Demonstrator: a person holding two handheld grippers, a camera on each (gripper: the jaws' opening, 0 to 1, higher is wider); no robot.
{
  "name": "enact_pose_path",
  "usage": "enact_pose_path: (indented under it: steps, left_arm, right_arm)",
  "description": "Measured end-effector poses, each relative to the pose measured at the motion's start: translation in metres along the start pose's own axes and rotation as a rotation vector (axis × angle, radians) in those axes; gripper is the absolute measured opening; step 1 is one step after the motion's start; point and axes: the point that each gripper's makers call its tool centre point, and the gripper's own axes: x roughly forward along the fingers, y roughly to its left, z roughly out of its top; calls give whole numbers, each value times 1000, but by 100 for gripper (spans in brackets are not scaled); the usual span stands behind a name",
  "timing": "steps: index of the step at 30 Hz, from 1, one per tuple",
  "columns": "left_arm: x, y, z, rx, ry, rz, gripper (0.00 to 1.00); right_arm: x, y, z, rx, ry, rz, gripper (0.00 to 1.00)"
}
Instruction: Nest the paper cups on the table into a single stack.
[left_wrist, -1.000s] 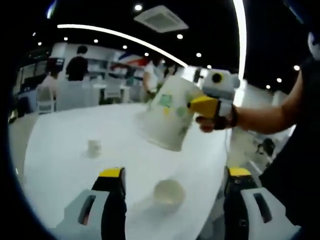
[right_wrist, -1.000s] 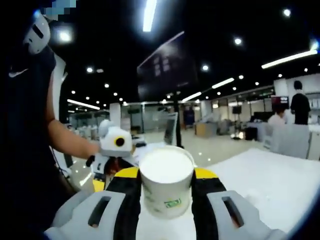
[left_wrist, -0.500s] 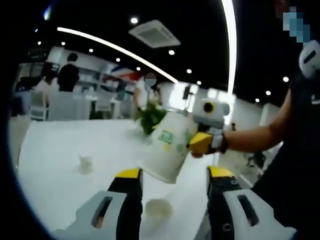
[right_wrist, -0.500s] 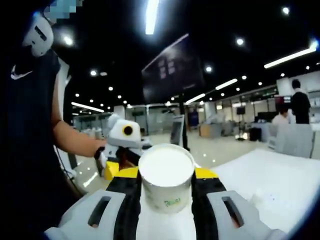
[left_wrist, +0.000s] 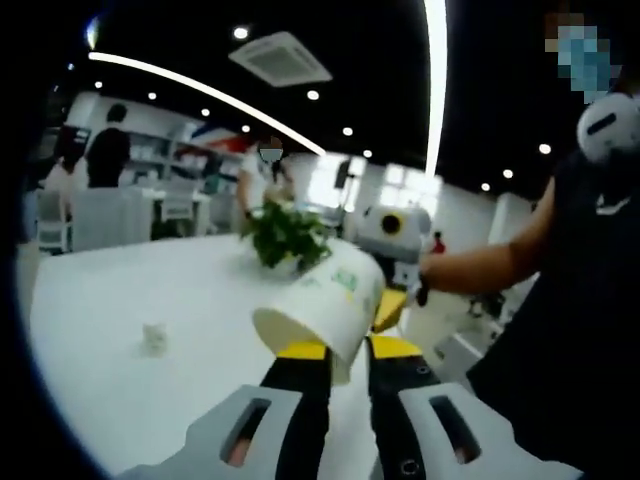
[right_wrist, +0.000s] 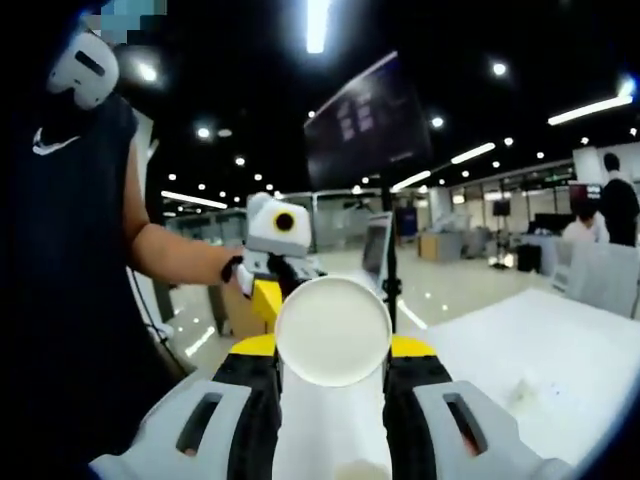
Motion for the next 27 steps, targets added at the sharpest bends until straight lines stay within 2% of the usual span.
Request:
enact_pose_path:
  steps: [4,7,10,11,16,19,23,27]
  left_arm:
    - [0,-4,1,17,18,-24,6]
    - [2,-13,1,39,37,-68,1]
    - [7,-20,1,55,58,-100,0]
    - [9,-21,-2,70,86,-104,0]
    - [15,-22,-3,96,128,-106,0]
    - [16,-21,-8,109,173,-99,0]
    - [16,-19,-5,111,169,-85,0]
    - [16,-20,0,118,160,-76,0]
  right_arm:
    - [0,1,-2,-5,13,5,35]
    - [-1,0,-3,-6,20,-5,34]
    - [-3,2,-4,12,15,2,39]
    - [-4,1,-4,11,16,0,40]
    - [-9,1,-6,-3,24,-13,43]
    - [-12,-1,-4,-15,15,-29,46]
    - [-13,0,0,-31,1,-29,41]
    - [-15,0,3,-29,-24,-34,40]
